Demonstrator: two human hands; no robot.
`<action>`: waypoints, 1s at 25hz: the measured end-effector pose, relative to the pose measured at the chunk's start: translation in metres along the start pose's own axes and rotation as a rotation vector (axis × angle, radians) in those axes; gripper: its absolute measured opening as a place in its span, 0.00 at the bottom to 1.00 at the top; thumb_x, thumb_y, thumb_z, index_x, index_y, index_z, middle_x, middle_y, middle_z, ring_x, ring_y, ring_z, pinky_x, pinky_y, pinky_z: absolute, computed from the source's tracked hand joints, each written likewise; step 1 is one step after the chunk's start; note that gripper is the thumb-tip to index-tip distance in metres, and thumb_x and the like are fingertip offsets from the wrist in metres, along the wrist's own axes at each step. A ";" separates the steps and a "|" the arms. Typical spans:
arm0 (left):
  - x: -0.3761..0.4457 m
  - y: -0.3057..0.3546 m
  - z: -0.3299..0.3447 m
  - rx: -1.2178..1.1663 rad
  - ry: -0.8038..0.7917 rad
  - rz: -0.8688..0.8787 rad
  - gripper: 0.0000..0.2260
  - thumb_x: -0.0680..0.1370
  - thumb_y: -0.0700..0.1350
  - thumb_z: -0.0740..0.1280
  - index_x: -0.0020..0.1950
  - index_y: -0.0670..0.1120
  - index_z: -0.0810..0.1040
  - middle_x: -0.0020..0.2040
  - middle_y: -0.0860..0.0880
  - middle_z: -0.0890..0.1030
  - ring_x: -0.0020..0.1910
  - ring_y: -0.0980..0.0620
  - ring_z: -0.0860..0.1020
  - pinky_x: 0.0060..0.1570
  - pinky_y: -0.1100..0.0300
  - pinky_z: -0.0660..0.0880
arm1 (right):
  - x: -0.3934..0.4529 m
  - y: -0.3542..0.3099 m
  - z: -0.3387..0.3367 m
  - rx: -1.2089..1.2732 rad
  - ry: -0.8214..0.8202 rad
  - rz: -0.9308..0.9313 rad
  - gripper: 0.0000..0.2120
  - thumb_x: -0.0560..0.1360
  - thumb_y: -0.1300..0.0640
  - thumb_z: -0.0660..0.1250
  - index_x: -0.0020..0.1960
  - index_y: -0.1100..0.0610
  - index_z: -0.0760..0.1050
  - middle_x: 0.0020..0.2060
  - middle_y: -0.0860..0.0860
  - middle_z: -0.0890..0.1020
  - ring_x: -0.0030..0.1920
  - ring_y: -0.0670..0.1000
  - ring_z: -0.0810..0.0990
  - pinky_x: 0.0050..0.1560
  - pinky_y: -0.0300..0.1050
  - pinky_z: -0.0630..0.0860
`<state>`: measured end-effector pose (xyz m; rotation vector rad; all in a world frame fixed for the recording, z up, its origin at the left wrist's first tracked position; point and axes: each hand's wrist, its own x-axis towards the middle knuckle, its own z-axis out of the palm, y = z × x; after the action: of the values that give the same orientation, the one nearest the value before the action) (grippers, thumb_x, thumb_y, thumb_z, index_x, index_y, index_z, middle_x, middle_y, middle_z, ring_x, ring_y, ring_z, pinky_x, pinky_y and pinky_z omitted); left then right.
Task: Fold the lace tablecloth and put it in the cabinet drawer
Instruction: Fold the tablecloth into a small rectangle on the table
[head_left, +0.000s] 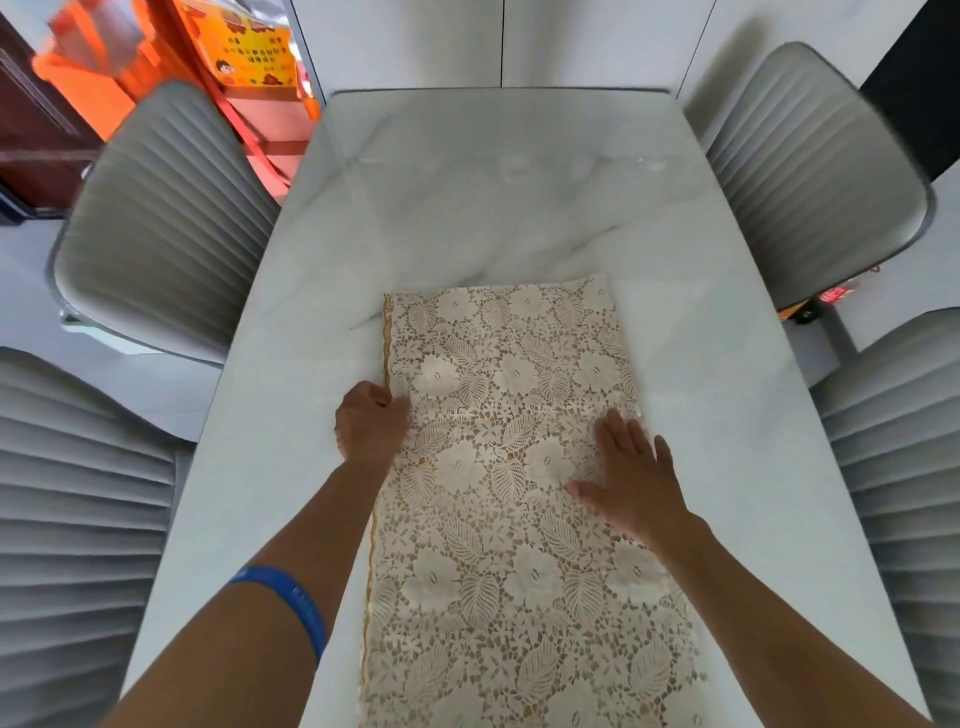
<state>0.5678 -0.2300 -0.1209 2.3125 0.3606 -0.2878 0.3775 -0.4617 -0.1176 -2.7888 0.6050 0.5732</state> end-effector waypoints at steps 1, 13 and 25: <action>0.000 0.000 0.000 -0.027 0.008 0.004 0.06 0.70 0.51 0.72 0.41 0.52 0.78 0.36 0.54 0.81 0.37 0.51 0.81 0.42 0.58 0.78 | -0.001 -0.001 -0.001 0.004 0.000 0.002 0.44 0.77 0.35 0.58 0.80 0.55 0.40 0.79 0.54 0.39 0.79 0.57 0.41 0.77 0.59 0.44; 0.009 -0.015 -0.002 -0.153 0.032 0.032 0.04 0.71 0.44 0.70 0.38 0.45 0.78 0.34 0.50 0.79 0.36 0.45 0.80 0.31 0.63 0.73 | 0.006 -0.008 -0.007 0.010 -0.042 -0.210 0.38 0.80 0.42 0.58 0.78 0.43 0.36 0.77 0.49 0.33 0.78 0.55 0.35 0.76 0.53 0.38; -0.150 -0.123 0.026 0.675 -0.253 0.818 0.26 0.82 0.59 0.42 0.79 0.55 0.42 0.81 0.48 0.41 0.79 0.48 0.38 0.76 0.44 0.41 | -0.039 -0.016 0.066 -0.012 0.191 -0.087 0.31 0.80 0.34 0.38 0.79 0.44 0.35 0.80 0.52 0.39 0.78 0.58 0.35 0.77 0.61 0.39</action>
<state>0.3828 -0.1917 -0.1727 2.7814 -0.9305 -0.3032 0.3299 -0.4144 -0.1581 -2.8858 0.5148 0.2964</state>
